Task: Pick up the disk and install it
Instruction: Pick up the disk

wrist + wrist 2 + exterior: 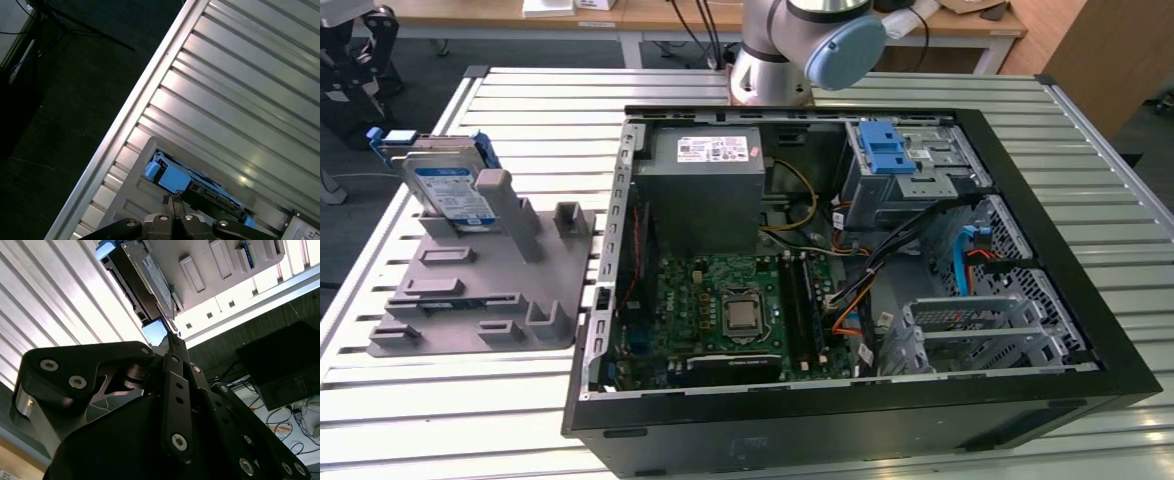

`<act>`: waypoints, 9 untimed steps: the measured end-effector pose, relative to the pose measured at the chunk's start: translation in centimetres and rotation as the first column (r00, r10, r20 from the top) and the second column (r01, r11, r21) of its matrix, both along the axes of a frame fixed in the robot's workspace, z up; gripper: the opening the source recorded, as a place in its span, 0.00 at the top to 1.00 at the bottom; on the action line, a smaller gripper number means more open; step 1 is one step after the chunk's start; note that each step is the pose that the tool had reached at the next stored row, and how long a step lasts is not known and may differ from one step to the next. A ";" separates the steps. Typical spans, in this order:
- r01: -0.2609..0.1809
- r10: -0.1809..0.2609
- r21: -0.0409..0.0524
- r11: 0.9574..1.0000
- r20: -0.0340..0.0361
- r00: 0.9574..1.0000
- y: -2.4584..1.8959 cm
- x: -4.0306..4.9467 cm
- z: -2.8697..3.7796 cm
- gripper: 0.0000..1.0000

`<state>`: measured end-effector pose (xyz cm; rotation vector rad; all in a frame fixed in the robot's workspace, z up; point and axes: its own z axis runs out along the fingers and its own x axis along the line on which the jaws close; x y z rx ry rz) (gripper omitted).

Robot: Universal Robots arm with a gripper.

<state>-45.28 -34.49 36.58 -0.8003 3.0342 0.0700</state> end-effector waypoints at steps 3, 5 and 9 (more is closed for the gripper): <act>-0.012 0.012 0.000 1.000 0.000 1.000 0.00 0.00 0.00 0.89; -0.021 0.021 0.000 1.000 0.000 1.000 0.00 0.00 0.00 0.89; -0.039 0.039 0.000 0.999 0.000 0.999 0.00 0.00 0.00 0.89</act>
